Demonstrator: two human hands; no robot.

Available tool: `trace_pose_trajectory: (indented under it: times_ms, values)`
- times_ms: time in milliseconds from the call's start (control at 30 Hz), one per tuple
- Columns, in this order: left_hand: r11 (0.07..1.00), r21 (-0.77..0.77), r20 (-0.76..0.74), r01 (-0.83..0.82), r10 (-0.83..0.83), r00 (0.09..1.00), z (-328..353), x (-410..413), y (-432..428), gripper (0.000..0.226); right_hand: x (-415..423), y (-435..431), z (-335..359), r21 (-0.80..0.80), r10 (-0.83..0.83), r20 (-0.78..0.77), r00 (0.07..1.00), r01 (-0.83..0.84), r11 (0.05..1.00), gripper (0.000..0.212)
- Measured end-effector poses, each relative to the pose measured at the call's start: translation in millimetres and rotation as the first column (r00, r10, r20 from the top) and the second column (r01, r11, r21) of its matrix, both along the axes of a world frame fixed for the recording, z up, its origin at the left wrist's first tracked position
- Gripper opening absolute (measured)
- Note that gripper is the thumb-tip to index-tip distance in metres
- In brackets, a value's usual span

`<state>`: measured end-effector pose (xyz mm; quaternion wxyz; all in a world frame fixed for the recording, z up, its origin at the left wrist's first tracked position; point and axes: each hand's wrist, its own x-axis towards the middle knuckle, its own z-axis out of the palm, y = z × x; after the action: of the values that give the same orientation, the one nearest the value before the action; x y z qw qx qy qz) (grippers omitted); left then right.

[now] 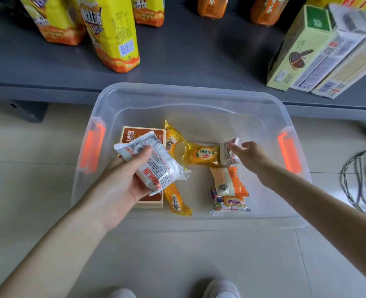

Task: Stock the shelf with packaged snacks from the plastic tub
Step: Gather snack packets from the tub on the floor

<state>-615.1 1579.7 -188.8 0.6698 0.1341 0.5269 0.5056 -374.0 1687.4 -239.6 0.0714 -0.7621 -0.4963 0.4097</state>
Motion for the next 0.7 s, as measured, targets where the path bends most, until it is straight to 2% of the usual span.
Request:
trace_pose_trajectory:
  times_ms: [133,233,367,500,600,667,700]
  values:
    - [0.999,-0.005,-0.002,-0.033,0.033,0.999,-2,0,0,0.013,-7,1,-22,-0.190,-0.194,-0.049,0.980,0.182,0.965,0.052]
    - [0.999,-0.010,0.006,-0.034,0.034,0.999,-4,0,1,0.016,-12,7,-35,-0.238,-0.304,-0.083,0.949,0.278,0.931,0.051]
    - [0.998,-0.011,0.036,-0.064,0.065,0.997,-5,-2,1,0.020,-16,21,-43,-0.192,-0.368,-0.088,0.926,0.347,0.918,0.052]
    - [0.995,-0.086,0.156,-0.045,0.058,0.986,-6,-6,6,0.058,-23,25,-52,-0.081,-0.312,-0.041,0.949,0.308,0.948,0.045]
    - [0.995,-0.086,0.169,-0.042,0.056,0.984,-2,-6,11,0.036,-22,27,-53,-0.017,-0.347,-0.041,0.937,0.347,0.938,0.040]
    - [0.995,-0.083,0.236,-0.060,0.078,0.969,1,-4,12,0.042,-21,28,-40,-0.038,-0.410,-0.108,0.905,0.409,0.912,0.034]
    - [0.994,-0.084,0.249,-0.063,0.082,0.965,4,-3,11,0.045,-22,26,-30,-0.087,-0.459,-0.189,0.868,0.451,0.888,0.032]
